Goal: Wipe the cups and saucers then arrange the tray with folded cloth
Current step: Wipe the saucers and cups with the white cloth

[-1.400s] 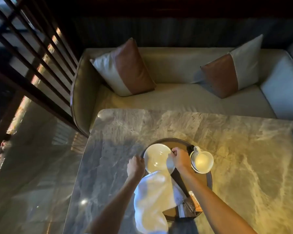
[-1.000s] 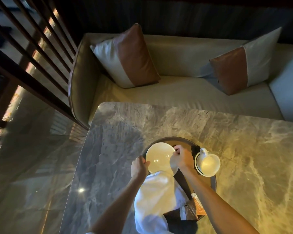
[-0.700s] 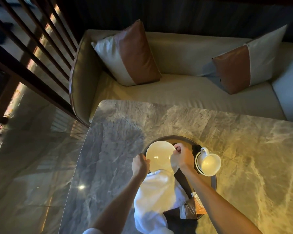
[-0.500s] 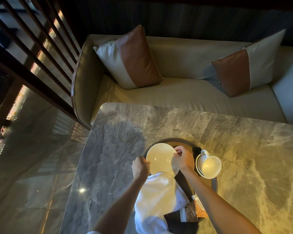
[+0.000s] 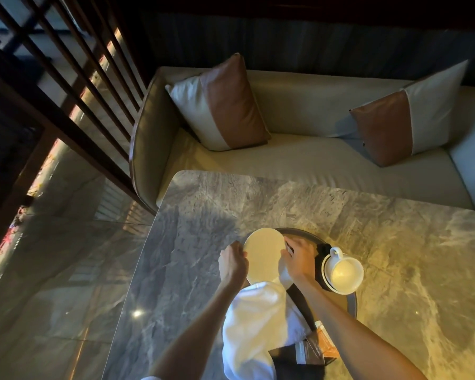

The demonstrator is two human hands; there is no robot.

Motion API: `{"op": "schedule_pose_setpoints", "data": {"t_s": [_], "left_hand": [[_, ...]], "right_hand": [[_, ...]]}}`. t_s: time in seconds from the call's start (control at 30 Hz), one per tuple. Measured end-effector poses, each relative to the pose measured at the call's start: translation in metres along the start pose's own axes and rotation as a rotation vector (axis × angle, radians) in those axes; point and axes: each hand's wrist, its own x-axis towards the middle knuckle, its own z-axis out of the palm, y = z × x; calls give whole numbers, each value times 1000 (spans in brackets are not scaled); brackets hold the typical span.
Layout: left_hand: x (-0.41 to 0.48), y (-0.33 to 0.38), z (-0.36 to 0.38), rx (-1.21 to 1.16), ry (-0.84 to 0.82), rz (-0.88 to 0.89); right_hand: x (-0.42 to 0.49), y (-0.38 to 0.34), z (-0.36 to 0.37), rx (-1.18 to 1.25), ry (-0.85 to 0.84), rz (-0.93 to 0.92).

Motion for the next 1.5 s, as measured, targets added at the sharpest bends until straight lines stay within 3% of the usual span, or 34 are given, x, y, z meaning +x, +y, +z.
{"op": "schedule_pose_setpoints", "data": {"t_s": [0.1, 0.33, 0.43, 0.53, 0.8, 1.1, 1.5], "left_hand": [[-4, 9, -13, -98, 35, 12], [-31, 2, -70, -540, 8, -94], [-59, -21, -90, -829, -91, -136], [-81, -49, -107, -931, -92, -127], [-40, -123, -136, -601, 58, -243], [56, -147, -140, -233, -67, -89], [108, -147, -126, -91, -105, -44]], "right_hand": [[0, -13, -17, 239, 17, -43], [-22, -44, -57, 675, -198, 95], [-49, -56, -49, 771, -248, 147], [-79, -69, -27, 832, -285, 190], [-109, -111, 45, 785, -306, 285], [-59, -145, 106, 638, -138, 443], [-29, -144, 132, 524, -76, 521]]}}
